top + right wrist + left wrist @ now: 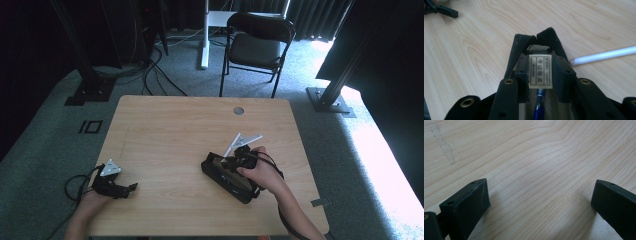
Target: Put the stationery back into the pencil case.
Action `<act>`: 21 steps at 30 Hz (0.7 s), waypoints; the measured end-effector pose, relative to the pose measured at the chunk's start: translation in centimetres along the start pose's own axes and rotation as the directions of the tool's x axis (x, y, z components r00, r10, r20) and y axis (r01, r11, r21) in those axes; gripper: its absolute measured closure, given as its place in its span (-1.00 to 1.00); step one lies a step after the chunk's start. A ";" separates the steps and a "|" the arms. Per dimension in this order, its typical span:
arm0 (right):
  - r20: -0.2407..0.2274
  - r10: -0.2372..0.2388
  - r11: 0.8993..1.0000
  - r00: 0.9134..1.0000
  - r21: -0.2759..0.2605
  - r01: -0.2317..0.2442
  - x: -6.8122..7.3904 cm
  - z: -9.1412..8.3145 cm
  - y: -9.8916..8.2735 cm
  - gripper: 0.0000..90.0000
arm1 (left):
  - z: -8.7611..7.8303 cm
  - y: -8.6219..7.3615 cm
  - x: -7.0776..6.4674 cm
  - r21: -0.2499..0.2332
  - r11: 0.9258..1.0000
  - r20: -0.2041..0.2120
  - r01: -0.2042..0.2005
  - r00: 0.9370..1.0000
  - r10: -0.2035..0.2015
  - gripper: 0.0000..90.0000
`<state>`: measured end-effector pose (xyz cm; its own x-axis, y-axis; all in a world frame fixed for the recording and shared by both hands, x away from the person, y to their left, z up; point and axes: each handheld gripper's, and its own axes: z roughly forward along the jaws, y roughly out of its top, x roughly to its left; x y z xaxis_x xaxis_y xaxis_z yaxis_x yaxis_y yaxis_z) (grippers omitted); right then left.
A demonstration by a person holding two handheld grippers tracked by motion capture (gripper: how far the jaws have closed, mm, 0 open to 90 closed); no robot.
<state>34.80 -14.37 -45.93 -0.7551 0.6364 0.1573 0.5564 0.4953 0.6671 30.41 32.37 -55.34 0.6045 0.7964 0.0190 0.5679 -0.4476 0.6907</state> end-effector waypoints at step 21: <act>0.031 -0.057 0.986 0.998 0.160 0.051 -0.1 3.2 -0.4 0.51 | 0.0 0.0 0.0 0.001 1.000 -0.001 -0.001 1.000 0.001 -0.95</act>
<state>35.74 -12.75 -48.58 -0.7746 0.6250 0.0969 0.5654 0.6156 0.5489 30.41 32.38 -55.34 0.6044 0.7964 0.0202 0.5681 -0.4485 0.6900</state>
